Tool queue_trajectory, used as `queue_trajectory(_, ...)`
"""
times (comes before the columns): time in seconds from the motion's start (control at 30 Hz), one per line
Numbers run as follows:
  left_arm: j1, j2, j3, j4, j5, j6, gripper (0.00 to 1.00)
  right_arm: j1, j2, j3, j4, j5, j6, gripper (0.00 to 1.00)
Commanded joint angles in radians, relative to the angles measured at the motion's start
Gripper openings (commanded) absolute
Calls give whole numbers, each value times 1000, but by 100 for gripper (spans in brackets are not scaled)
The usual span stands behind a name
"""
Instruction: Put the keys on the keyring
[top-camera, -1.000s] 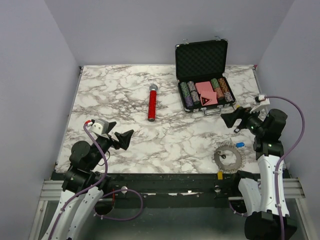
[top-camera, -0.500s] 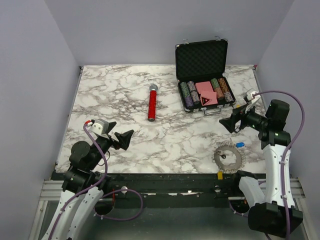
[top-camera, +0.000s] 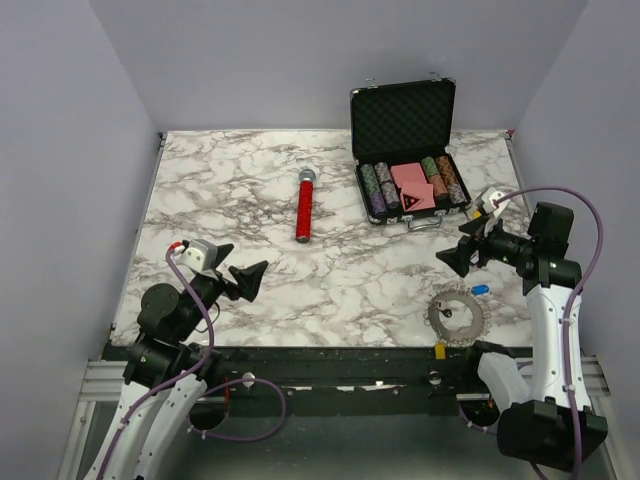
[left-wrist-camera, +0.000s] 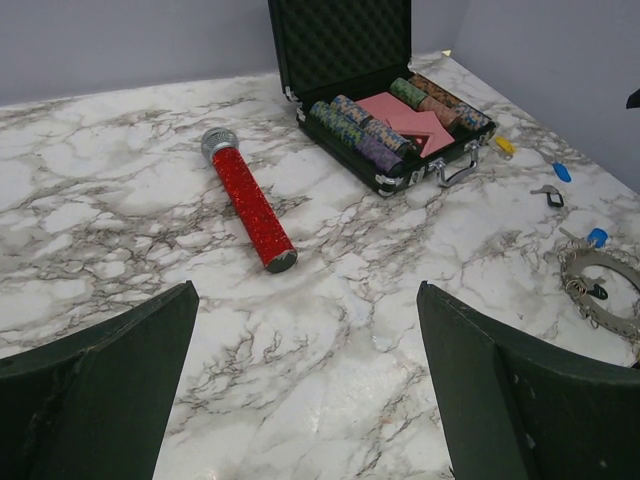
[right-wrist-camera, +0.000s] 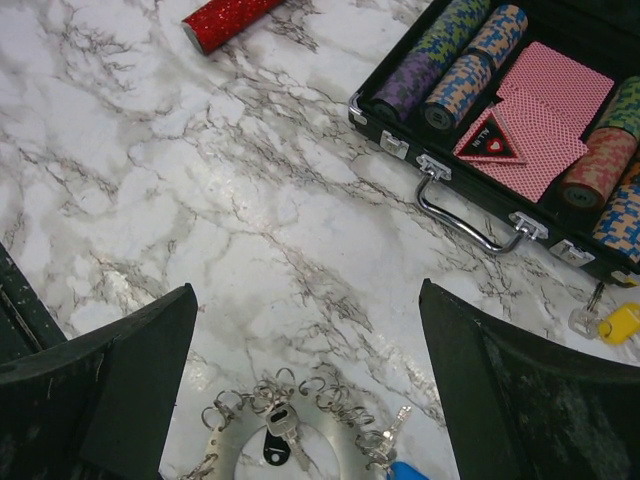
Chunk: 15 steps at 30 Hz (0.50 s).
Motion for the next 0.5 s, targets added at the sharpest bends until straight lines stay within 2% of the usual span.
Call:
queue_trajectory(0.0,1,-16,12,4,28,-6,99,-7,24,0,-38,-17,-48,100)
queue_trajectory(0.47,1,-17,12,7,39,-8,99,-9,91,27,-72,32,-53,100)
